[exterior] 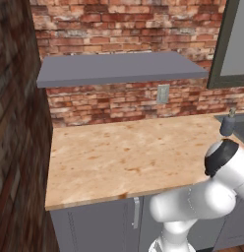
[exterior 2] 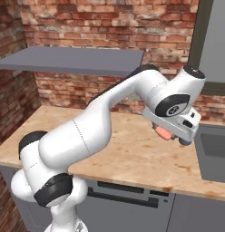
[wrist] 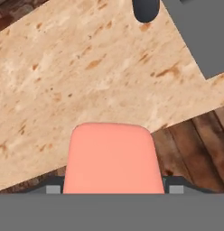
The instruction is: Locate and retrieve the bar soap and soap dispenser from the cabinet. Place them next to the sink.
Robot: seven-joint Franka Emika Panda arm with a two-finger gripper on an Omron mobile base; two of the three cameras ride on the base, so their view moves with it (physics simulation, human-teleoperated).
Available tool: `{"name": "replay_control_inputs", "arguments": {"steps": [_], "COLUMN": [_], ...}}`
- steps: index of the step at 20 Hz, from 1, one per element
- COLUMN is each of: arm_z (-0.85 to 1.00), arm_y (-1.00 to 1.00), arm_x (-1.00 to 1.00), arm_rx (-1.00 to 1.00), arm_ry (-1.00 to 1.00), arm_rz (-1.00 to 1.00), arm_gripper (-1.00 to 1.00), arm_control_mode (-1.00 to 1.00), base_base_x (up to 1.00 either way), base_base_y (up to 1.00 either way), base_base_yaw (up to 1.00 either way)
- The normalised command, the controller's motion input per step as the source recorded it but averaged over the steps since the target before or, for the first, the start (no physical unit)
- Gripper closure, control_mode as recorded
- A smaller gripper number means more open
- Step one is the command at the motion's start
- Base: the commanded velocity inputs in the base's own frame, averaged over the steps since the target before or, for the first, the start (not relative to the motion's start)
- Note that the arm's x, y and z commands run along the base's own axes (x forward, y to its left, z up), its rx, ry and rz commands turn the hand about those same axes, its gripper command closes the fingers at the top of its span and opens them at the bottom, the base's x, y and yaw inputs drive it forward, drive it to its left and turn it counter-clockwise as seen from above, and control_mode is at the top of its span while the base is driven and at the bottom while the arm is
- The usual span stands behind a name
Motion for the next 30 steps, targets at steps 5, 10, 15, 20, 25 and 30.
{"name": "replay_control_inputs", "arguments": {"steps": [5, 10, 15, 20, 25, 30], "arm_z": [-0.25, -0.16, 0.01, -0.35, -0.34, -0.15], "arm_y": [0.16, 0.11, 0.0, -0.02, -0.02, -0.05], "arm_x": [0.03, 0.09, 0.12, 0.21, 0.29, 0.35], "arm_rx": [-0.17, -0.31, -0.14, 0.05, 0.05, 0.0], "arm_ry": [-0.27, 0.01, 0.15, -0.01, -0.02, -0.02], "arm_rz": [0.23, 0.19, 0.02, 0.0, 0.02, 0.06], "arm_gripper": [1.0, 1.0, 1.0, 1.0, 1.0, 1.0], "arm_control_mode": [-1.0, -1.0, -1.0, -1.0, -1.0, -1.0], "base_base_x": [0.0, 0.0, 0.0, 0.0, 0.0, 0.0], "base_base_y": [0.0, 0.0, 0.0, 0.0, 0.0, 0.0], "base_base_yaw": [0.0, 0.0, 0.0, 0.0, 0.0, 0.0]}}
